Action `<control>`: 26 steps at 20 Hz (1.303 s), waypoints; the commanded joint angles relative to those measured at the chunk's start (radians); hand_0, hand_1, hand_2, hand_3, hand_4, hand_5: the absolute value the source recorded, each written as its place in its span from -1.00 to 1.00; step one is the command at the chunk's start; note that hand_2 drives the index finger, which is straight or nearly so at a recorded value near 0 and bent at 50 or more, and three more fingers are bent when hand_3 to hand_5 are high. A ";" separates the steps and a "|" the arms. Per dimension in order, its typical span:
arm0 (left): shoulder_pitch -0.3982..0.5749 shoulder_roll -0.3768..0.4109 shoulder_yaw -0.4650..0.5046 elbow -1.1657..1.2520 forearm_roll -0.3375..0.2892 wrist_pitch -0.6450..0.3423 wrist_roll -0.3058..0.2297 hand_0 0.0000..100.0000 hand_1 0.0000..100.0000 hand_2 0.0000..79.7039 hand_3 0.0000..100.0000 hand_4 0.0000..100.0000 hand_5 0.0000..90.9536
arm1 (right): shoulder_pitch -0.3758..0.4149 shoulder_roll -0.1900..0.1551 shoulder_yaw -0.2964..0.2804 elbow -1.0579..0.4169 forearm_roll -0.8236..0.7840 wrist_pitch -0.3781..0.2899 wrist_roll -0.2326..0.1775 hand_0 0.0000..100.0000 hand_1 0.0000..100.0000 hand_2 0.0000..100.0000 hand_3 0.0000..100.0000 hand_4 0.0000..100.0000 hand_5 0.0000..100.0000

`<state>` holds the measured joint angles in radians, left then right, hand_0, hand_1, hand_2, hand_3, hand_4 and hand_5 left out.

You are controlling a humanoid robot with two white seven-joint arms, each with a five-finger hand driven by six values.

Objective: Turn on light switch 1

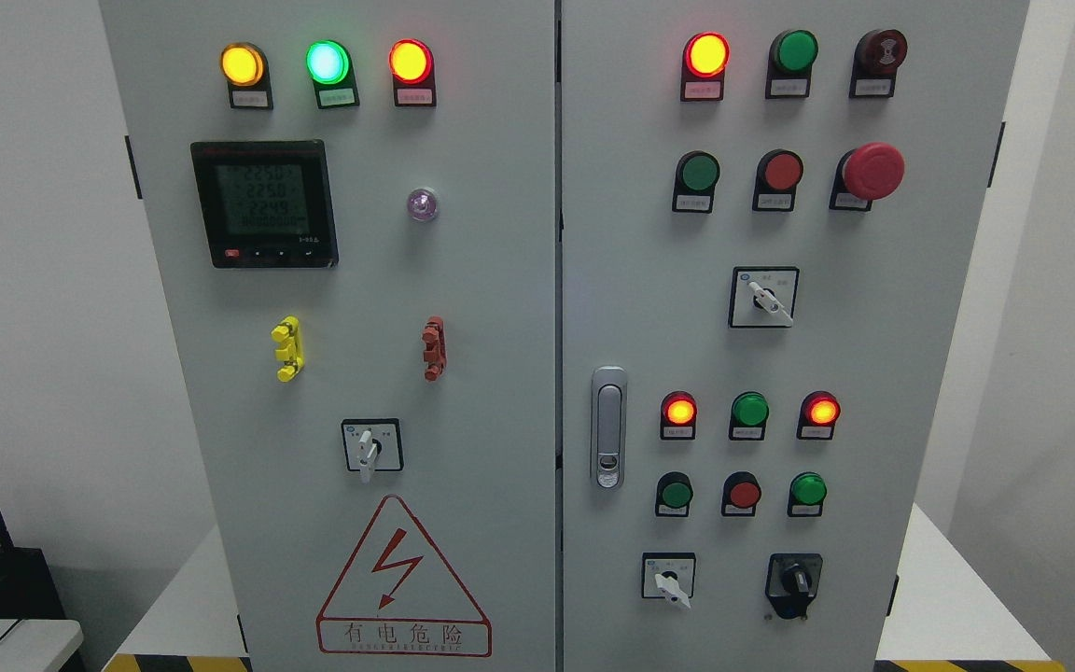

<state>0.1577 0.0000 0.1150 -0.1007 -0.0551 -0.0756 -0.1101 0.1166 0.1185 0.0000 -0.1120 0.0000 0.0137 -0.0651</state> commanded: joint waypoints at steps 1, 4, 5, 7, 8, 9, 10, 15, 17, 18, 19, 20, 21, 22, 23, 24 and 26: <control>0.000 -0.018 0.000 0.001 0.000 -0.001 0.001 -0.32 -0.85 -1.00 -1.00 -1.00 -1.00 | 0.000 0.000 0.017 0.000 -0.025 0.000 0.001 -0.76 -0.22 -1.00 -1.00 -1.00 -1.00; 0.000 -0.018 0.012 -0.005 0.000 0.000 0.001 -0.32 -0.85 -1.00 -1.00 -1.00 -1.00 | 0.000 0.001 0.017 0.000 -0.025 0.000 0.001 -0.76 -0.22 -1.00 -1.00 -1.00 -1.00; 0.000 -0.018 0.029 -0.010 0.000 0.000 0.001 -0.32 -0.85 -1.00 -1.00 -1.00 -1.00 | 0.000 0.000 0.017 0.000 -0.025 0.000 0.001 -0.76 -0.22 -1.00 -1.00 -1.00 -1.00; 0.000 -0.018 0.061 -0.016 -0.005 -0.001 0.001 -0.32 -0.86 -1.00 -1.00 -1.00 -1.00 | 0.000 0.001 0.017 0.000 -0.025 0.000 0.001 -0.76 -0.22 -1.00 -1.00 -1.00 -1.00; 0.000 -0.018 0.068 -0.020 -0.006 -0.001 0.000 -0.32 -0.86 -1.00 -1.00 -1.00 -1.00 | 0.000 0.000 0.017 0.000 -0.025 0.000 0.001 -0.76 -0.22 -1.00 -1.00 -1.00 -1.00; 0.002 -0.018 0.074 -0.039 -0.008 -0.001 0.000 -0.32 -0.86 -1.00 -1.00 -1.00 -1.00 | 0.000 0.000 0.017 0.000 -0.025 0.000 0.001 -0.76 -0.22 -1.00 -1.00 -1.00 -1.00; 0.005 -0.017 0.078 -0.060 -0.009 -0.001 0.000 -0.32 -0.86 -1.00 -1.00 -1.00 -1.00 | 0.000 0.000 0.017 0.000 -0.025 0.000 0.001 -0.76 -0.22 -1.00 -1.00 -1.00 -1.00; 0.029 -0.008 0.103 -0.125 -0.009 0.000 0.000 -0.32 -0.86 -1.00 -1.00 -1.00 -1.00 | 0.000 0.000 0.017 0.000 -0.025 0.000 0.001 -0.76 -0.22 -1.00 -1.00 -1.00 -1.00; 0.054 0.006 0.138 -0.166 -0.009 -0.001 0.000 -0.32 -0.86 -1.00 -1.00 -1.00 -1.00 | 0.000 0.001 0.017 0.000 -0.025 0.000 0.001 -0.76 -0.22 -1.00 -1.00 -1.00 -1.00; 0.060 0.014 0.158 -0.180 -0.012 -0.003 -0.002 -0.32 -0.86 -1.00 -1.00 -1.00 -1.00 | 0.000 0.000 0.017 0.000 -0.025 0.000 0.001 -0.76 -0.22 -1.00 -1.00 -1.00 -1.00; 0.065 0.021 0.175 -0.191 -0.012 -0.010 -0.002 -0.32 -0.86 -1.00 -1.00 -1.00 -1.00 | 0.000 0.000 0.017 0.000 -0.025 0.000 0.001 -0.76 -0.22 -1.00 -1.00 -1.00 -1.00; 0.074 0.028 0.186 -0.203 -0.014 -0.015 -0.002 -0.32 -0.86 -1.00 -1.00 -1.00 -1.00 | 0.000 0.000 0.017 0.000 -0.025 0.000 0.001 -0.76 -0.22 -1.00 -1.00 -1.00 -1.00; 0.083 0.034 0.195 -0.226 -0.014 -0.016 -0.002 -0.32 -0.85 -1.00 -1.00 -1.00 -1.00 | 0.000 0.001 0.017 0.000 -0.025 0.000 0.001 -0.76 -0.22 -1.00 -1.00 -1.00 -1.00; 0.097 0.041 0.215 -0.252 -0.014 -0.016 -0.003 -0.33 -0.83 -1.00 -1.00 -1.00 -1.00 | 0.000 0.000 0.017 0.000 -0.025 0.000 0.001 -0.76 -0.22 -1.00 -1.00 -1.00 -1.00; 0.108 0.054 0.246 -0.274 -0.014 -0.016 -0.010 -0.32 -0.83 -1.00 -1.00 -1.00 -1.00 | 0.000 0.001 0.017 0.000 -0.025 0.000 0.001 -0.76 -0.22 -1.00 -1.00 -1.00 -1.00; 0.109 0.060 0.264 -0.281 -0.014 -0.018 -0.010 -0.32 -0.83 -1.00 -1.00 -1.00 -1.00 | 0.000 0.000 0.017 0.000 -0.025 0.000 0.001 -0.76 -0.22 -1.00 -1.00 -1.00 -1.00; 0.115 0.081 0.293 -0.309 -0.014 -0.035 -0.005 -0.32 -0.81 -1.00 -1.00 -1.00 -1.00 | 0.000 0.000 0.017 0.000 -0.025 0.000 0.001 -0.76 -0.22 -1.00 -1.00 -1.00 -1.00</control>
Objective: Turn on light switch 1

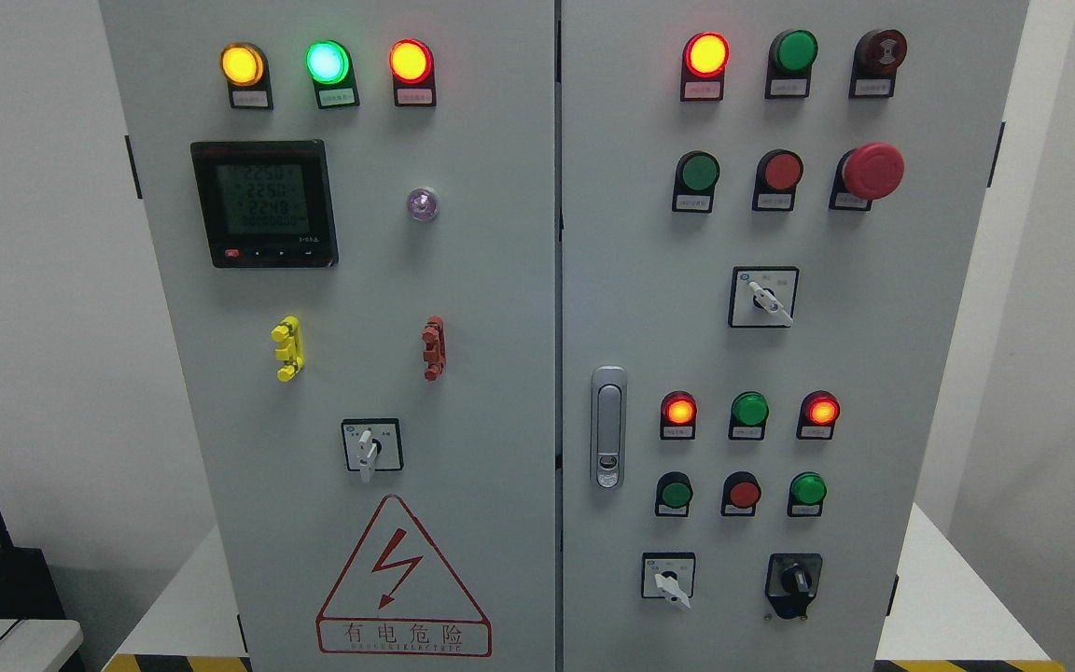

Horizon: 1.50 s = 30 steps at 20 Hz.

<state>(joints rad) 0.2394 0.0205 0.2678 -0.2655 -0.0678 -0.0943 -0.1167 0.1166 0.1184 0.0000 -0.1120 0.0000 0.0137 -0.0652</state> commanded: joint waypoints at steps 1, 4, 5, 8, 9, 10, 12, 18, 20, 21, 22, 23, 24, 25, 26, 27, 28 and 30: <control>0.043 0.070 0.162 -0.156 -0.001 -0.025 0.003 -0.32 -0.80 -1.00 -1.00 -1.00 -1.00 | 0.000 0.000 0.017 0.000 -0.025 0.000 0.001 -0.76 -0.22 -1.00 -1.00 -1.00 -1.00; 0.050 0.085 0.220 -0.186 -0.001 -0.053 0.000 -0.31 -0.78 -1.00 -1.00 -1.00 -1.00 | 0.000 0.000 0.017 0.000 -0.025 0.000 0.001 -0.76 -0.22 -1.00 -1.00 -1.00 -1.00; 0.052 0.090 0.225 -0.196 -0.001 -0.056 0.002 -0.31 -0.78 -1.00 -1.00 -1.00 -1.00 | 0.000 0.000 0.017 0.000 -0.025 0.000 0.001 -0.76 -0.22 -1.00 -1.00 -1.00 -1.00; 0.064 0.098 0.254 -0.270 -0.001 -0.059 0.002 -0.30 -0.77 -1.00 -1.00 -1.00 -1.00 | 0.000 0.000 0.017 0.000 -0.025 0.000 0.001 -0.76 -0.22 -1.00 -1.00 -1.00 -1.00; 0.066 0.098 0.289 -0.307 -0.001 -0.058 -0.003 -0.29 -0.77 -1.00 -1.00 -1.00 -1.00 | 0.000 0.000 0.017 0.000 -0.025 0.000 0.001 -0.76 -0.22 -1.00 -1.00 -1.00 -1.00; 0.066 0.098 0.324 -0.344 -0.001 -0.058 -0.006 -0.29 -0.77 -1.00 -1.00 -1.00 -1.00 | 0.000 0.001 0.017 0.000 -0.025 0.000 0.001 -0.76 -0.22 -1.00 -1.00 -1.00 -1.00; 0.070 0.099 0.357 -0.409 -0.001 -0.058 -0.011 -0.29 -0.75 -1.00 -1.00 -1.00 -1.00 | 0.000 0.000 0.017 0.000 -0.025 0.000 0.001 -0.76 -0.22 -1.00 -1.00 -1.00 -1.00; 0.078 0.104 0.499 -0.649 0.000 -0.059 -0.089 -0.27 -0.72 -1.00 -1.00 -0.96 -1.00 | 0.000 0.000 0.017 0.000 -0.025 0.000 0.001 -0.76 -0.22 -1.00 -1.00 -1.00 -1.00; 0.078 0.107 0.522 -0.706 0.000 -0.059 -0.089 -0.26 -0.72 -1.00 -1.00 -0.91 -1.00 | 0.000 0.000 0.017 0.000 -0.025 0.000 0.001 -0.76 -0.22 -1.00 -1.00 -1.00 -1.00; 0.078 0.108 0.528 -0.738 0.000 -0.059 -0.089 -0.26 -0.72 -1.00 -1.00 -0.88 -1.00 | 0.000 0.001 0.017 0.000 -0.025 0.000 0.001 -0.76 -0.22 -1.00 -1.00 -1.00 -1.00; 0.078 0.110 0.542 -0.772 0.000 -0.061 -0.089 -0.26 -0.72 -1.00 -0.99 -0.86 -1.00 | 0.000 0.000 0.017 0.000 -0.025 0.000 0.001 -0.76 -0.22 -1.00 -1.00 -1.00 -1.00; 0.078 0.110 0.551 -0.805 0.000 -0.061 -0.089 -0.25 -0.72 -1.00 -0.95 -0.78 -1.00 | 0.000 0.001 0.017 0.000 -0.025 0.000 0.001 -0.76 -0.22 -1.00 -1.00 -1.00 -1.00; 0.078 0.110 0.554 -0.842 0.002 -0.061 -0.089 -0.25 -0.72 -1.00 -0.92 -0.73 -1.00 | 0.000 0.000 0.017 0.000 -0.025 0.000 0.001 -0.76 -0.22 -1.00 -1.00 -1.00 -1.00; 0.078 0.110 0.556 -0.882 0.002 -0.061 -0.089 -0.25 -0.72 -1.00 -0.90 -0.71 -1.00 | 0.000 0.000 0.017 0.000 -0.025 0.000 0.001 -0.76 -0.22 -1.00 -1.00 -1.00 -1.00; 0.078 0.108 0.556 -0.925 0.002 -0.061 -0.089 -0.24 -0.72 -1.00 -0.85 -0.65 -1.00 | 0.000 0.000 0.017 0.000 -0.025 0.000 0.001 -0.76 -0.22 -1.00 -1.00 -1.00 -1.00; 0.078 0.107 0.556 -0.966 0.002 -0.061 -0.087 -0.24 -0.72 -1.00 -0.79 -0.61 -1.00 | 0.000 0.000 0.017 0.000 -0.025 0.000 0.001 -0.76 -0.22 -1.00 -1.00 -1.00 -1.00; 0.077 0.104 0.557 -1.009 0.002 -0.062 -0.087 -0.24 -0.72 -1.00 -0.78 -0.59 -1.00 | 0.000 0.001 0.017 0.000 -0.025 0.000 0.001 -0.76 -0.22 -1.00 -1.00 -1.00 -1.00; 0.077 0.101 0.559 -1.089 0.003 -0.074 -0.087 -0.23 -0.73 -1.00 -0.71 -0.52 -1.00 | 0.000 0.001 0.017 0.000 -0.025 0.000 0.001 -0.76 -0.22 -1.00 -1.00 -1.00 -1.00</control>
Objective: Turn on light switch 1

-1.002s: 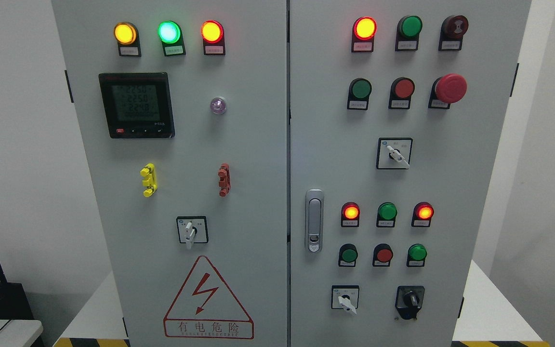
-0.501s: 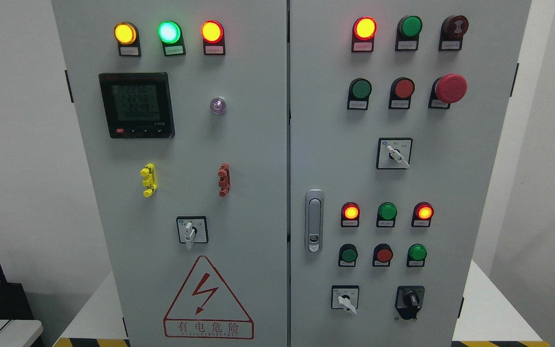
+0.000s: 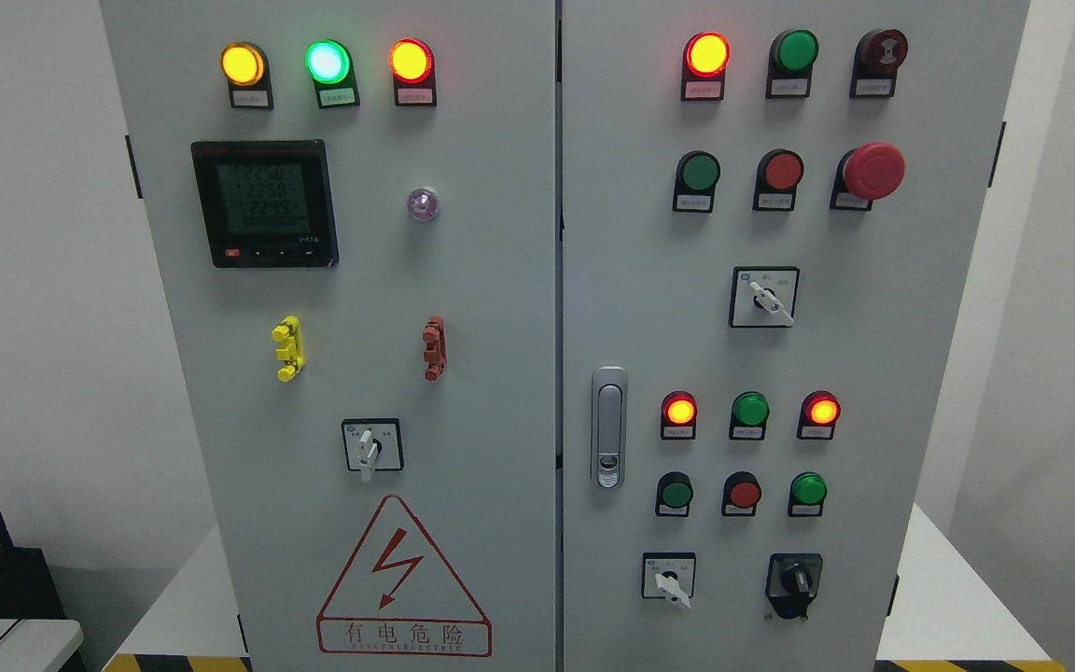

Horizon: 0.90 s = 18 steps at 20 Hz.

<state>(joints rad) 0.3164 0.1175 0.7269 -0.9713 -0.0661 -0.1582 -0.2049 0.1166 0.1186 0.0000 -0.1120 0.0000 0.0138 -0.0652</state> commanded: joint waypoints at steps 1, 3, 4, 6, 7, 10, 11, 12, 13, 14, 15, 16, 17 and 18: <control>0.000 0.005 0.100 -0.414 0.003 -0.014 -0.001 -0.23 -0.73 -1.00 -0.67 -0.46 -1.00 | 0.000 -0.001 0.017 0.000 -0.025 0.000 0.001 -0.76 -0.22 -1.00 -1.00 -1.00 -1.00; -0.007 0.008 0.101 -0.472 0.005 -0.015 -0.016 -0.21 -0.74 -1.00 -0.58 -0.37 -0.96 | 0.000 -0.001 0.017 0.000 -0.025 0.000 0.001 -0.76 -0.22 -1.00 -1.00 -1.00 -1.00; -0.011 0.010 0.101 -0.504 0.006 -0.015 -0.022 -0.20 -0.75 -1.00 -0.51 -0.31 -0.93 | 0.000 0.001 0.017 0.000 -0.025 0.000 0.001 -0.76 -0.22 -1.00 -1.00 -1.00 -1.00; -0.013 0.010 0.104 -0.572 0.006 -0.020 -0.022 -0.19 -0.75 -1.00 -0.43 -0.25 -0.90 | 0.000 -0.001 0.017 0.000 -0.025 0.000 0.001 -0.76 -0.22 -1.00 -1.00 -1.00 -1.00; -0.016 0.011 0.104 -0.603 0.008 -0.029 -0.022 -0.19 -0.76 -1.00 -0.35 -0.20 -0.86 | 0.000 -0.001 0.017 0.000 -0.025 0.000 0.001 -0.76 -0.22 -1.00 -1.00 -1.00 -1.00; -0.056 0.014 0.095 -0.659 0.008 -0.101 -0.024 -0.18 -0.75 -1.00 -0.23 -0.09 -0.77 | 0.000 -0.001 0.017 0.000 -0.025 0.000 0.001 -0.76 -0.22 -1.00 -1.00 -1.00 -1.00; -0.062 0.014 0.091 -0.676 0.008 -0.135 -0.028 -0.20 -0.73 -0.94 -0.20 -0.05 -0.73 | 0.000 0.001 0.017 0.000 -0.025 0.000 0.001 -0.76 -0.22 -1.00 -1.00 -1.00 -1.00; -0.063 0.014 0.080 -0.689 0.006 -0.161 -0.031 -0.21 -0.72 -0.83 -0.17 -0.02 -0.70 | 0.000 -0.001 0.017 0.000 -0.025 0.000 0.001 -0.76 -0.22 -1.00 -1.00 -1.00 -1.00; -0.066 0.017 0.071 -0.693 0.003 -0.176 -0.031 -0.26 -0.68 -0.74 -0.13 0.01 -0.66 | 0.000 -0.001 0.017 0.000 -0.025 0.000 0.002 -0.76 -0.22 -1.00 -1.00 -1.00 -1.00; -0.074 0.028 0.058 -0.693 0.002 -0.184 -0.031 -0.30 -0.63 -0.64 -0.10 0.05 -0.61 | 0.000 -0.001 0.017 0.000 -0.025 0.000 0.001 -0.76 -0.22 -1.00 -1.00 -1.00 -1.00; -0.080 0.036 0.042 -0.693 0.003 -0.184 -0.030 -0.32 -0.61 -0.60 -0.09 0.06 -0.60 | 0.000 -0.001 0.017 0.000 -0.025 0.000 0.001 -0.76 -0.22 -1.00 -1.00 -1.00 -1.00; -0.088 0.044 0.031 -0.693 0.003 -0.185 -0.030 -0.35 -0.57 -0.44 -0.04 0.11 -0.55 | 0.000 -0.001 0.017 0.000 -0.025 0.000 0.001 -0.76 -0.22 -1.00 -1.00 -1.00 -1.00; -0.096 0.048 0.020 -0.693 0.003 -0.185 -0.030 -0.38 -0.55 -0.35 0.00 0.16 -0.47 | 0.000 -0.001 0.017 0.000 -0.025 0.000 0.001 -0.76 -0.22 -1.00 -1.00 -1.00 -1.00; -0.108 0.050 -0.006 -0.695 0.005 -0.185 -0.027 -0.40 -0.54 -0.23 0.06 0.21 -0.41 | 0.000 -0.001 0.017 0.000 -0.025 0.000 0.001 -0.76 -0.22 -1.00 -1.00 -1.00 -1.00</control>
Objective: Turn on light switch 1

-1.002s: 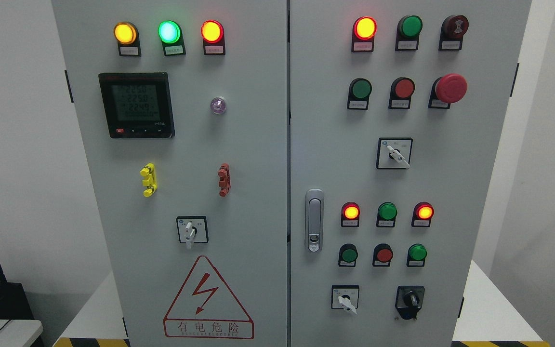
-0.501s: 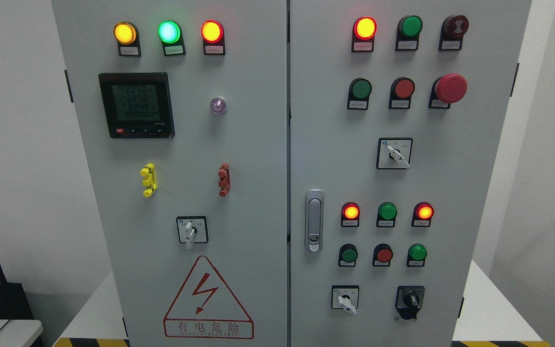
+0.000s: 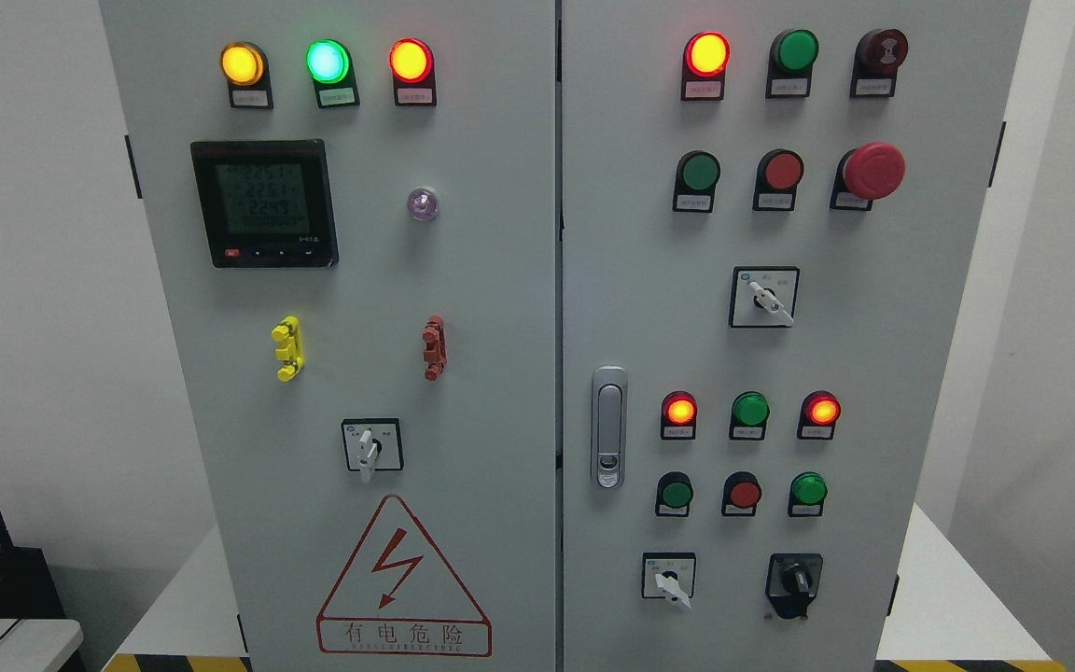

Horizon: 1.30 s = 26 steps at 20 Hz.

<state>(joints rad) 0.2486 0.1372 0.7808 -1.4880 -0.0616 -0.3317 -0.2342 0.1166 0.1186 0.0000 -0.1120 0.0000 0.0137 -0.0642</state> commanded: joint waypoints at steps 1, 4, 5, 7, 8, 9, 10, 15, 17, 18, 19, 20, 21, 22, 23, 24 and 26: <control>-0.052 0.028 -0.092 -0.186 0.000 -0.012 0.007 -0.44 -0.51 -0.15 0.09 0.24 -0.37 | 0.000 0.000 0.017 0.000 -0.025 0.000 0.000 -0.76 -0.22 -1.00 -1.00 -1.00 -1.00; -0.080 0.030 -0.170 -0.232 0.000 -0.009 0.012 -0.51 -0.46 -0.05 0.14 0.28 -0.26 | 0.000 0.000 0.017 0.000 -0.025 0.000 0.000 -0.76 -0.22 -1.00 -1.00 -1.00 -1.00; -0.100 0.030 -0.210 -0.245 0.000 -0.007 0.012 -0.53 -0.45 -0.05 0.15 0.28 -0.22 | 0.000 0.000 0.017 0.000 -0.025 0.000 0.000 -0.76 -0.22 -1.00 -1.00 -1.00 -1.00; -0.127 0.030 -0.270 -0.268 -0.001 -0.003 0.012 -0.55 -0.44 -0.06 0.16 0.28 -0.18 | 0.000 0.001 0.017 0.000 -0.025 0.000 0.000 -0.76 -0.22 -1.00 -1.00 -1.00 -1.00; -0.140 0.028 -0.295 -0.278 -0.001 0.002 0.012 -0.56 -0.44 -0.09 0.16 0.28 -0.15 | 0.000 0.000 0.017 0.000 -0.025 0.000 0.000 -0.76 -0.22 -1.00 -1.00 -1.00 -1.00; -0.157 0.030 -0.322 -0.281 -0.003 0.003 0.012 -0.56 -0.44 -0.10 0.16 0.28 -0.13 | 0.000 0.000 0.017 0.000 -0.025 0.000 0.000 -0.76 -0.22 -1.00 -1.00 -1.00 -1.00; -0.170 0.028 -0.348 -0.282 -0.004 0.007 0.013 -0.57 -0.44 -0.11 0.16 0.28 -0.09 | 0.000 0.001 0.017 0.000 -0.025 0.000 0.000 -0.76 -0.22 -1.00 -1.00 -1.00 -1.00; -0.201 0.027 -0.451 -0.328 -0.003 0.068 0.032 -0.60 -0.43 -0.13 0.17 0.29 -0.05 | 0.000 0.000 0.017 0.000 -0.025 0.000 0.000 -0.76 -0.22 -1.00 -1.00 -1.00 -1.00; -0.212 0.024 -0.509 -0.341 -0.006 0.076 0.088 -0.61 -0.44 -0.13 0.16 0.29 -0.05 | 0.000 0.000 0.017 0.000 -0.025 0.000 0.000 -0.76 -0.22 -1.00 -1.00 -1.00 -1.00; -0.212 0.019 -0.532 -0.350 -0.006 0.080 0.104 -0.61 -0.44 -0.12 0.16 0.29 -0.05 | 0.000 0.001 0.017 0.000 -0.025 0.000 0.000 -0.76 -0.22 -1.00 -1.00 -1.00 -1.00; -0.212 0.016 -0.548 -0.357 -0.006 0.088 0.113 -0.61 -0.44 -0.10 0.17 0.29 -0.05 | 0.000 0.000 0.017 0.000 -0.025 0.000 0.000 -0.76 -0.22 -1.00 -1.00 -1.00 -1.00; -0.212 0.012 -0.557 -0.362 -0.006 0.094 0.118 -0.61 -0.43 -0.08 0.18 0.29 -0.04 | 0.000 0.000 0.017 0.000 -0.025 0.000 0.000 -0.76 -0.22 -1.00 -1.00 -1.00 -1.00; -0.215 -0.001 -0.566 -0.364 -0.006 0.100 0.118 -0.61 -0.43 -0.08 0.18 0.29 -0.04 | 0.000 0.000 0.017 0.000 -0.025 0.000 0.000 -0.76 -0.22 -1.00 -1.00 -1.00 -1.00; -0.221 -0.007 -0.574 -0.370 -0.007 0.106 0.121 -0.61 -0.43 -0.06 0.19 0.30 -0.02 | 0.000 0.001 0.017 0.000 -0.025 0.000 0.000 -0.76 -0.22 -1.00 -1.00 -1.00 -1.00; -0.226 -0.007 -0.575 -0.371 -0.007 0.119 0.124 -0.61 -0.43 -0.05 0.20 0.31 -0.01 | 0.000 0.000 0.017 0.000 -0.025 0.000 0.000 -0.76 -0.22 -1.00 -1.00 -1.00 -1.00; -0.227 -0.007 -0.577 -0.379 -0.007 0.129 0.124 -0.61 -0.43 -0.04 0.20 0.31 0.00 | 0.000 0.001 0.017 0.000 -0.025 0.000 0.000 -0.76 -0.22 -1.00 -1.00 -1.00 -1.00; -0.239 -0.011 -0.581 -0.390 -0.007 0.165 0.125 -0.61 -0.43 -0.03 0.22 0.32 0.02 | 0.000 0.000 0.017 0.000 -0.025 0.000 0.000 -0.76 -0.22 -1.00 -1.00 -1.00 -1.00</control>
<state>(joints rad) 0.0222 0.1474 0.3437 -1.7953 -0.0679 -0.2007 -0.1155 0.1166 0.1185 0.0000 -0.1120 0.0000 0.0137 -0.0637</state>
